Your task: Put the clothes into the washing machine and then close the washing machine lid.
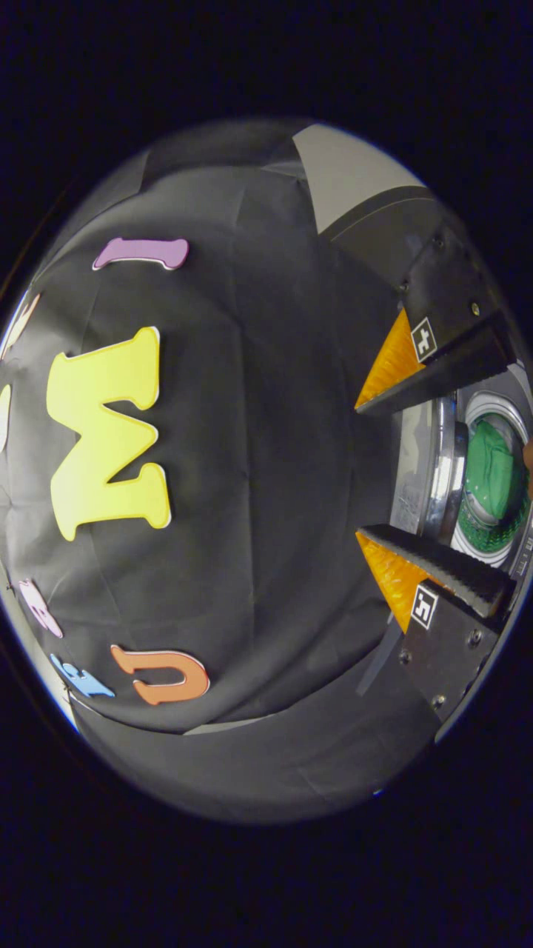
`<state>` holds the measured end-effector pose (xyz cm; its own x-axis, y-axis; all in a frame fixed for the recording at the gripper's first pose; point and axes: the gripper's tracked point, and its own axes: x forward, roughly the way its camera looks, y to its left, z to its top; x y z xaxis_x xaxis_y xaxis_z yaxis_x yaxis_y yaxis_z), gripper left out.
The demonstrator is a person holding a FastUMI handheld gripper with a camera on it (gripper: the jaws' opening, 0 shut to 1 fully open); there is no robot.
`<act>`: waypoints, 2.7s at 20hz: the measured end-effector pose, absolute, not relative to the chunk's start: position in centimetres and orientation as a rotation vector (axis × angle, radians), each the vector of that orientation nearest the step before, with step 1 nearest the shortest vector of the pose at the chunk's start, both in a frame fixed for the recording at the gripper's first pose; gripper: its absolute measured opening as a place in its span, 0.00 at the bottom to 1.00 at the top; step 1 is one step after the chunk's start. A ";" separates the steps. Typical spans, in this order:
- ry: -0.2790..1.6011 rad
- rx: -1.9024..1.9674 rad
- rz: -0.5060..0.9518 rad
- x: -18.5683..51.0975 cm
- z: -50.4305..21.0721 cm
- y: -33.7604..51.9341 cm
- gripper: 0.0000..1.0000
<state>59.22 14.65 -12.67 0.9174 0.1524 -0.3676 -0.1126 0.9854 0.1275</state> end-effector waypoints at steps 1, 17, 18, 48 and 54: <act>0.380 0.103 0.139 58.8 -12.8 14.8 0.94; 0.528 0.029 0.146 51.1 -23.4 13.7 0.96; 0.556 0.028 0.148 50.3 -24.7 13.3 0.96; 0.070 0.041 0.000 10.5 -3.6 -0.1 0.97; 0.034 -0.005 -0.042 4.0 -2.0 -2.9 0.98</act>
